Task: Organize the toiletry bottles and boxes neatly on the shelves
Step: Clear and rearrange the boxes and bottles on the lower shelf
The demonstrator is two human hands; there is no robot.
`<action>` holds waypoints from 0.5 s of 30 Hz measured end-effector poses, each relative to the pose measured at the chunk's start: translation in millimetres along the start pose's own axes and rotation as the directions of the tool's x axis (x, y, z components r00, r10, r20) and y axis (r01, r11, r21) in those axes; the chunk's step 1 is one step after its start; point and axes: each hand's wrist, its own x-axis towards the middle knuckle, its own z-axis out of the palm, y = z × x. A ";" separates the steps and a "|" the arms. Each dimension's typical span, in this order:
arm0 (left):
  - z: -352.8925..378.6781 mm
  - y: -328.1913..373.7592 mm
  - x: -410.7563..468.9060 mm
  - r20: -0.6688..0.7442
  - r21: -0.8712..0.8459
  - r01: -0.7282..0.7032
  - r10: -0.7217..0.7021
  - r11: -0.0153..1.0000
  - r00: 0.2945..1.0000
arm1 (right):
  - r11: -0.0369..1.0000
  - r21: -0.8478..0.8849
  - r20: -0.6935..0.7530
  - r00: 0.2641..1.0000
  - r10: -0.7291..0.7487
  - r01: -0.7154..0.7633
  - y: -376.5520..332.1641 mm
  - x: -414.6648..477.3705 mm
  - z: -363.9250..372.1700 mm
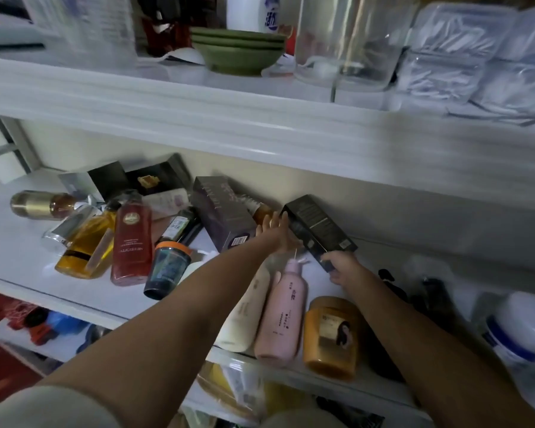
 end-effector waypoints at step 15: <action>-24.4 12.6 43.3 0.044 -0.432 0.029 -0.011 0.901 0.999 | 0.998 0.061 0.125 0.992 0.011 -0.019 -0.2 -0.8 -9.0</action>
